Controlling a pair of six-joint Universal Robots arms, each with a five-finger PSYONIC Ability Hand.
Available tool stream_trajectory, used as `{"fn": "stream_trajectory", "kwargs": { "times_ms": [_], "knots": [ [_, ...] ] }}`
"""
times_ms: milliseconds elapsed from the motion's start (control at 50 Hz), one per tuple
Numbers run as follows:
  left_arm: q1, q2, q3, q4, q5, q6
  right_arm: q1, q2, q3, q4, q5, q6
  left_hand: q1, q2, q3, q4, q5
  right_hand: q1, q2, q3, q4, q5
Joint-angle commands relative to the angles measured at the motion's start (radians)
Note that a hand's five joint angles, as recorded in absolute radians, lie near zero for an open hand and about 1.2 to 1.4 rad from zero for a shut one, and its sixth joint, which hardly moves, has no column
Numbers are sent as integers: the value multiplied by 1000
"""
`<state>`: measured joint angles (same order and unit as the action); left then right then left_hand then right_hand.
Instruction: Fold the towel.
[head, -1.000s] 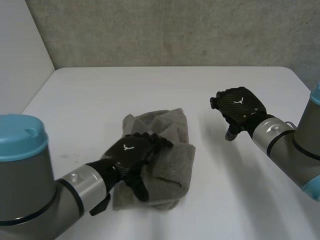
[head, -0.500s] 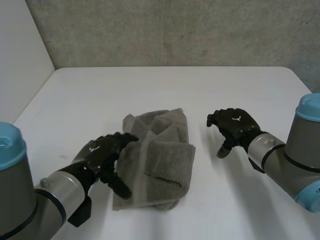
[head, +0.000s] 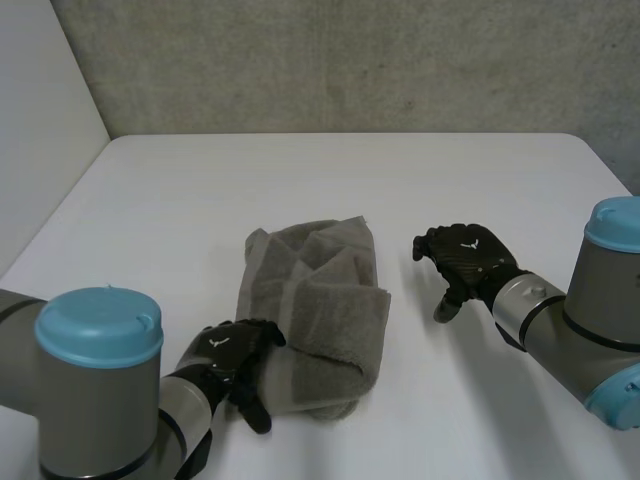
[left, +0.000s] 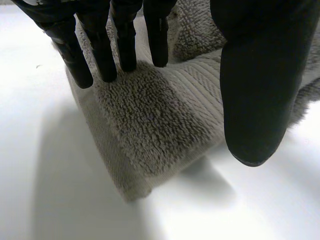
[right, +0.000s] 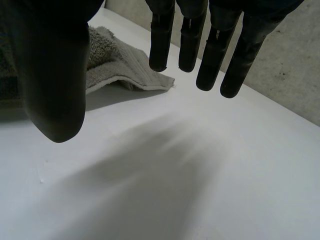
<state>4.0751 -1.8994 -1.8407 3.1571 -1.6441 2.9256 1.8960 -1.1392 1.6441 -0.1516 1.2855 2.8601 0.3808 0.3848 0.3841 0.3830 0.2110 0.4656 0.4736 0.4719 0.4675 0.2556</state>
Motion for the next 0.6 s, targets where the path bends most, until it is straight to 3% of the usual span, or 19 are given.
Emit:
{"fn": "stream_trajectory", "kwargs": {
  "times_ms": [20,120,320,600],
  "knots": [
    [-2,-64,23,63,-8,9,0,3,11,-2,-2,-44,85,81,82,83,80,-28,-36,-35,-30,7],
    [-4,-86,29,93,-8,23,0,10,11,-2,-2,-51,162,158,158,159,157,-28,-36,-35,-30,7],
    [-4,-98,34,201,-8,26,0,18,11,-3,-2,-53,534,530,531,532,529,-31,-39,-38,-33,4],
    [-5,-115,41,248,-11,95,0,24,9,-3,-2,-67,752,748,748,749,747,-28,-36,-35,-30,7]
  ]
}}
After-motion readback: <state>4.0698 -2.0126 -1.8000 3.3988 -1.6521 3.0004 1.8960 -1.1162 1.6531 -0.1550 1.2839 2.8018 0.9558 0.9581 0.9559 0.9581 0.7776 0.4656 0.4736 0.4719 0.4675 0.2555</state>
